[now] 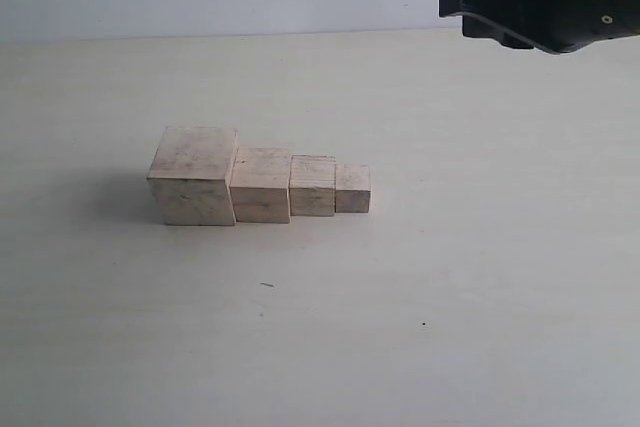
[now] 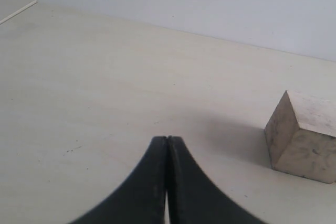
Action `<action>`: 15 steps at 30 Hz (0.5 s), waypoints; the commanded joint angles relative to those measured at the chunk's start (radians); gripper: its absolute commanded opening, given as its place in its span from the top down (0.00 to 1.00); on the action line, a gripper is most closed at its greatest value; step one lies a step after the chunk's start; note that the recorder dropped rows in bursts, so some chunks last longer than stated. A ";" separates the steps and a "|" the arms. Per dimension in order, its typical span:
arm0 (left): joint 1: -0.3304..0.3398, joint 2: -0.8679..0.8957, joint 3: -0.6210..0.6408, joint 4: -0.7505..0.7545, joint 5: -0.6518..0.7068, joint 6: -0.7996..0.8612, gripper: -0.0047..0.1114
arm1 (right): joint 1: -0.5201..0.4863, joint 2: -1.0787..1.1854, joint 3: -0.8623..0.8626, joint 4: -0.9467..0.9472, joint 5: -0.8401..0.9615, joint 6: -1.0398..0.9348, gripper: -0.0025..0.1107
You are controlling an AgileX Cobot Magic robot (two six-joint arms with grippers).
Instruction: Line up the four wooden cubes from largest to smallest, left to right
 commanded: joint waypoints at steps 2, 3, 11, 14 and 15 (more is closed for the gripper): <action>0.001 -0.005 0.002 0.004 -0.007 0.000 0.96 | 0.001 -0.007 0.005 0.002 -0.001 0.004 0.98; 0.001 -0.005 0.002 0.004 -0.007 0.000 0.96 | 0.001 -0.007 0.005 0.002 -0.001 0.002 0.98; 0.001 -0.005 0.002 0.004 -0.007 0.000 0.96 | 0.001 -0.007 0.005 0.002 -0.001 0.004 0.98; 0.001 -0.005 0.002 0.004 -0.007 0.000 0.96 | 0.001 -0.007 0.005 0.002 -0.010 0.004 0.98; 0.001 -0.005 0.002 0.004 -0.007 0.000 0.96 | 0.001 -0.007 0.005 0.002 -0.014 0.004 0.98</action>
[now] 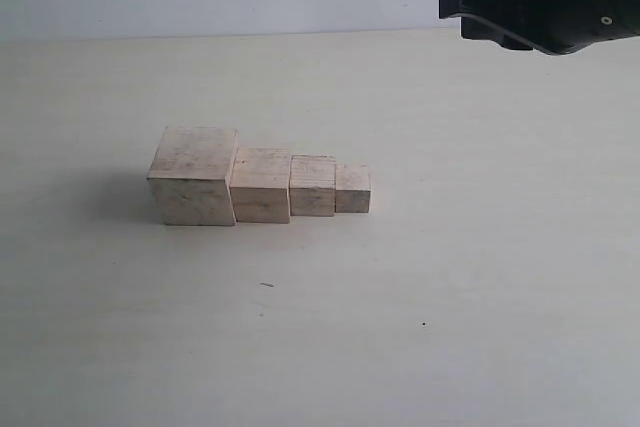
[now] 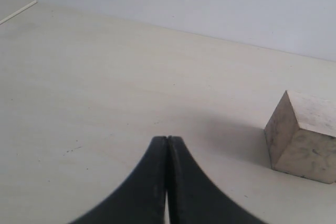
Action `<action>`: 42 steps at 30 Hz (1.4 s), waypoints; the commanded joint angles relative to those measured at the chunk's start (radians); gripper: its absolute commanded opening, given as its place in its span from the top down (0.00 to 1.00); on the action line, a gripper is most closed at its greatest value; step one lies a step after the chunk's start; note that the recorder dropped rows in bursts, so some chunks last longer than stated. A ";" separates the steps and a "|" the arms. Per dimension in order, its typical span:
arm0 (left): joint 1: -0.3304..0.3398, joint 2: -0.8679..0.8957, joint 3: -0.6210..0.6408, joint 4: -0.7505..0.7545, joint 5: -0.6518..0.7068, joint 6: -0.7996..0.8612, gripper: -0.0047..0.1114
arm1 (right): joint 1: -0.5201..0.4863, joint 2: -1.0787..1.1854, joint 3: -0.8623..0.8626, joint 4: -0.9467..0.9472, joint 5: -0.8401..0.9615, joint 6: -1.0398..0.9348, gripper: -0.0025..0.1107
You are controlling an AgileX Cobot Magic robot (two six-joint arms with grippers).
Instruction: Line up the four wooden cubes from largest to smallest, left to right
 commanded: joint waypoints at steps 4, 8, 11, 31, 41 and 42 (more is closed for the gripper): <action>0.001 -0.005 0.002 0.004 -0.007 0.000 0.96 | 0.001 -0.014 0.005 -0.001 -0.018 0.004 0.98; 0.001 -0.005 0.002 0.004 -0.007 0.000 0.96 | -0.001 -0.067 0.005 -0.034 -0.016 0.004 0.98; 0.001 -0.005 0.002 0.004 -0.007 0.000 0.96 | -0.034 -0.120 0.005 -0.042 0.002 0.004 0.98; 0.001 -0.005 0.002 0.004 -0.007 0.000 0.96 | -0.367 -0.557 0.233 -0.076 0.061 0.004 0.98; 0.001 -0.005 0.002 0.004 -0.007 0.000 0.96 | -0.432 -0.574 0.236 -0.072 0.030 0.004 0.98; 0.001 -0.005 0.002 0.004 -0.007 0.000 0.96 | -0.450 -0.582 0.237 -0.070 0.030 0.004 0.98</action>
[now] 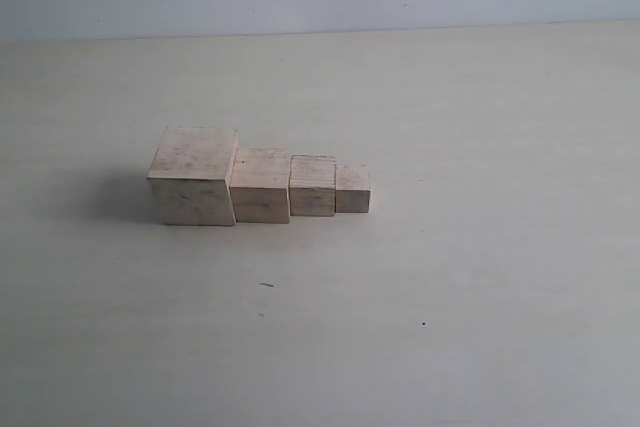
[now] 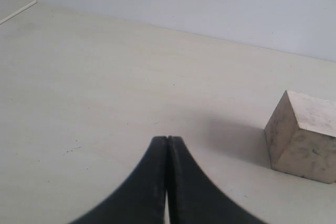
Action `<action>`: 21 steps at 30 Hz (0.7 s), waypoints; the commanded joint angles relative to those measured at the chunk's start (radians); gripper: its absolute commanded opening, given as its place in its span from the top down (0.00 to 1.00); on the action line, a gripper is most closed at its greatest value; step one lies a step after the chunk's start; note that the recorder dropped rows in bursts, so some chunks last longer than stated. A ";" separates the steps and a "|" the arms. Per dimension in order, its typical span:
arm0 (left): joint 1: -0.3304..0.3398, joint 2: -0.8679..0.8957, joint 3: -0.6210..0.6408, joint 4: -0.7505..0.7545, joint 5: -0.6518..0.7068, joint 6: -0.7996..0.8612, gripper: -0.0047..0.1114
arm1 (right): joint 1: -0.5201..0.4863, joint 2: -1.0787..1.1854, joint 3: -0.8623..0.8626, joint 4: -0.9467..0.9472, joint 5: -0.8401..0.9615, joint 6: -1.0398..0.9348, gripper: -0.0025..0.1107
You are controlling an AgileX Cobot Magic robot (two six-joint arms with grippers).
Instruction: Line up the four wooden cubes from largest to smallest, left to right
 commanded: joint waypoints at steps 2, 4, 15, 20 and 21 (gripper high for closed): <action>0.001 -0.005 0.002 0.004 -0.007 0.000 0.96 | -0.100 -0.060 0.013 -0.006 -0.013 0.001 0.98; 0.001 -0.005 0.002 0.004 -0.007 0.000 0.96 | -0.118 -0.099 0.034 -0.021 -0.016 -0.003 0.98; 0.001 -0.005 0.002 0.004 -0.007 0.000 0.96 | -0.118 -0.475 0.312 -0.166 -0.137 0.006 0.98; 0.001 -0.005 0.002 0.004 -0.007 0.000 0.96 | -0.118 -0.568 0.426 -0.164 -0.146 0.006 0.98; 0.001 -0.005 0.002 0.004 -0.007 0.000 0.96 | -0.118 -0.571 0.440 -0.164 -0.146 0.006 0.98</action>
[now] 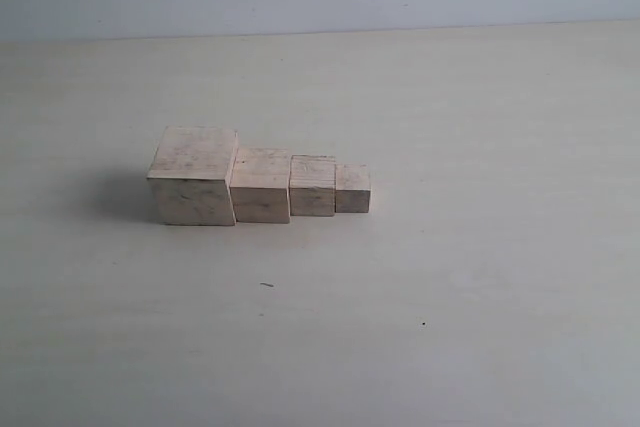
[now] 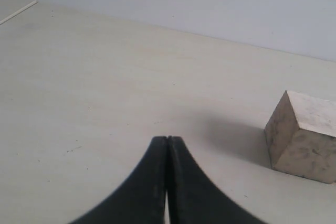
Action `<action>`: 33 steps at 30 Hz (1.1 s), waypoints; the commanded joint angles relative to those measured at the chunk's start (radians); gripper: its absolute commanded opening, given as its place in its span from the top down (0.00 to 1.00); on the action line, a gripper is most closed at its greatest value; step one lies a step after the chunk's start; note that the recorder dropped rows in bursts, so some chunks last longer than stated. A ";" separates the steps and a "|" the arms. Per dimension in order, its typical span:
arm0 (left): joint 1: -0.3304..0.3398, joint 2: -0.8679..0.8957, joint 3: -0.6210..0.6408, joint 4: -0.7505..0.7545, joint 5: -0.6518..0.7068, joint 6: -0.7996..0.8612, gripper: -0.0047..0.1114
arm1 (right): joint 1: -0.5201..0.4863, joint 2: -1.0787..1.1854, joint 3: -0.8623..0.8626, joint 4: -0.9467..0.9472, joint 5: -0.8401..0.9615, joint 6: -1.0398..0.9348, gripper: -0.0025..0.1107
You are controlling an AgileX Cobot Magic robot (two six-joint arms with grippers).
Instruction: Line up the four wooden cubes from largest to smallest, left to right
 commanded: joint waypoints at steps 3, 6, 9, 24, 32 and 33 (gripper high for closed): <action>0.001 -0.005 0.002 0.004 -0.007 0.000 0.96 | -0.006 -0.032 0.110 -0.007 -0.020 0.004 0.98; 0.001 -0.005 0.002 0.004 -0.007 0.000 0.96 | -0.006 -0.035 0.151 0.019 -0.020 0.004 0.98; 0.001 -0.005 0.002 0.004 -0.007 0.000 0.96 | 0.005 -0.106 0.221 0.042 -0.029 0.004 0.98; 0.001 -0.005 0.002 0.004 -0.007 0.000 0.96 | 0.005 -0.219 0.287 -0.132 0.080 0.127 0.98; 0.001 -0.005 0.002 0.004 -0.007 0.000 0.96 | 0.005 -0.219 0.287 -0.132 0.080 0.135 0.98; 0.001 -0.005 0.002 0.004 -0.007 0.000 0.96 | 0.005 -0.219 0.287 -0.132 0.080 0.135 0.98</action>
